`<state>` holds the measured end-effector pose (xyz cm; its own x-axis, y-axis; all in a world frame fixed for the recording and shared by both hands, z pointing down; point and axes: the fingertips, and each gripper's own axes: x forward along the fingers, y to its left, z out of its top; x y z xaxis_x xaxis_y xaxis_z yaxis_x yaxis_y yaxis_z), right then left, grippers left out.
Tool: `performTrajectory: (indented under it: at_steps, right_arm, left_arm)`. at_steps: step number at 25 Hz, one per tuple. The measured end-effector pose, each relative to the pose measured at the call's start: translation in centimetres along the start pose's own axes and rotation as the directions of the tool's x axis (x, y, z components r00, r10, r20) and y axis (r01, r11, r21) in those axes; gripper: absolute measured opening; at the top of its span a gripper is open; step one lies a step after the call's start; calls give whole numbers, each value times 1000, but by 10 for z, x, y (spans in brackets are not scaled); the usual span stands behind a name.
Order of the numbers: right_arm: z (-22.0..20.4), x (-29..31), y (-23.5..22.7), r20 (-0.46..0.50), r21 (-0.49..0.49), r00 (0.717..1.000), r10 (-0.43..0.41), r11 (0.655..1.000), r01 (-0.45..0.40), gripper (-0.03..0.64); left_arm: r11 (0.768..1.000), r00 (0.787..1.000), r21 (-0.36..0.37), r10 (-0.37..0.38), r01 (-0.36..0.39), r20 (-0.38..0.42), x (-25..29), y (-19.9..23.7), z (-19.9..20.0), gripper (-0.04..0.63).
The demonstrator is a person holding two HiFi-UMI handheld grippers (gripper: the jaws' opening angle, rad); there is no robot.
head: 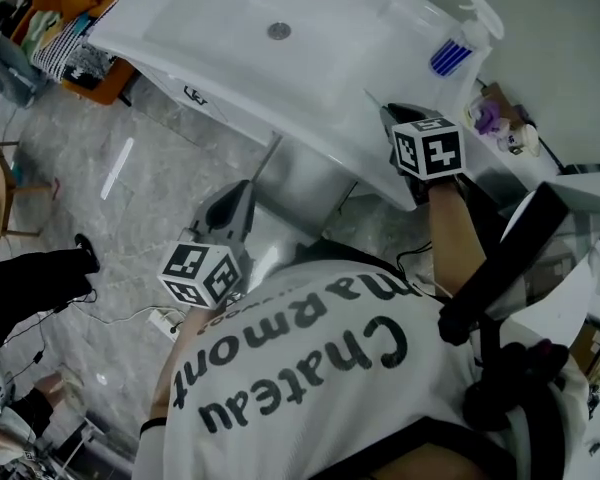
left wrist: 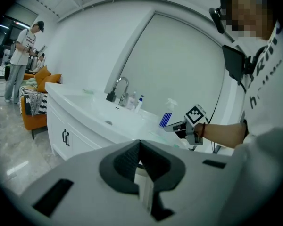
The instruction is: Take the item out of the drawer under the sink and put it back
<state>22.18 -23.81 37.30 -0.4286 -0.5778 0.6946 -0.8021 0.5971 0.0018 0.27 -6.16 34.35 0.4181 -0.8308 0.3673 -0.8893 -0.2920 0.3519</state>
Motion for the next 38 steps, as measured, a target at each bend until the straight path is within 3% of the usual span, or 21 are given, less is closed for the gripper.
performTrajectory:
  at_steps: [7, 16, 27, 38]
  right_arm:
    - [42, -53, 44, 191, -20, 981, 34, 999, -31, 11]
    - [34, -126, 147, 385, -24, 906, 177, 983, -182, 11]
    - [-43, -163, 217, 350, 19, 921, 172, 981, -191, 11]
    - [-68, -178, 238, 328, 8, 934, 141, 988, -152, 11]
  left_arm:
    - [1000, 999, -20, -20, 21, 44, -27, 0, 12, -3]
    - [991, 986, -29, -127, 131, 110, -78, -27, 34, -3]
    - [982, 980, -22, -188, 190, 57, -124, -39, -14, -3]
    - [975, 974, 3, -224, 224, 34, -147, -50, -32, -3]
